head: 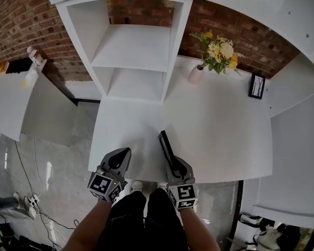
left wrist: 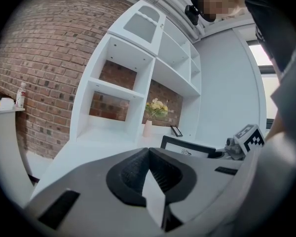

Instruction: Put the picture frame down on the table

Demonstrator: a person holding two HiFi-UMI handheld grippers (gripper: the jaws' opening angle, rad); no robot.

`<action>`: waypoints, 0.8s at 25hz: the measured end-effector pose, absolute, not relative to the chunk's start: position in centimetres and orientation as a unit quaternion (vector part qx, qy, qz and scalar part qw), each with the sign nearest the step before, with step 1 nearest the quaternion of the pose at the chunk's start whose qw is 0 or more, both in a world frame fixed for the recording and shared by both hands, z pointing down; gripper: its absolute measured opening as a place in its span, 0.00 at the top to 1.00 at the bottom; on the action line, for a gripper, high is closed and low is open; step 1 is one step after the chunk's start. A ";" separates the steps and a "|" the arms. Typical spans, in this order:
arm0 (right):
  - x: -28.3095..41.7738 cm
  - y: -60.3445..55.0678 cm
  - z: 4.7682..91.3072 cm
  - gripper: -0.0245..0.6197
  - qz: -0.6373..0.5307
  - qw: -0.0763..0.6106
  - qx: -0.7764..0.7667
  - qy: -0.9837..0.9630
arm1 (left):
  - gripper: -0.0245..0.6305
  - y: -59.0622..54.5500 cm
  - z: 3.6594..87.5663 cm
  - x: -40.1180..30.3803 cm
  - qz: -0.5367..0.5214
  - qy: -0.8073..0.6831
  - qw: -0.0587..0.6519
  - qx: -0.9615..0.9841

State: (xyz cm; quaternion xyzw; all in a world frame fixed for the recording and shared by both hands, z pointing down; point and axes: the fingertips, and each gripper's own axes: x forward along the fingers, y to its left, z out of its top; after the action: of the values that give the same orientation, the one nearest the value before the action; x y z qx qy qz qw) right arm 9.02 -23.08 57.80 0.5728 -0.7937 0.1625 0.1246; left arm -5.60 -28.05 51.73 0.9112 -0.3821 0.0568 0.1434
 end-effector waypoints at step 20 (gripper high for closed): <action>15.4 -24.2 55.9 0.77 0.181 0.061 0.599 -0.778 | 0.96 -28.9 51.6 -1.6 0.066 -0.387 0.151 0.907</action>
State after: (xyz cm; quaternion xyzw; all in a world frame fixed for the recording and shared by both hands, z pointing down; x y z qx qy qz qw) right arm 15.39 -24.19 55.90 0.5987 -0.7779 0.1810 0.0606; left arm -1.58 -28.94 51.57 0.9073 -0.3866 0.0659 0.1514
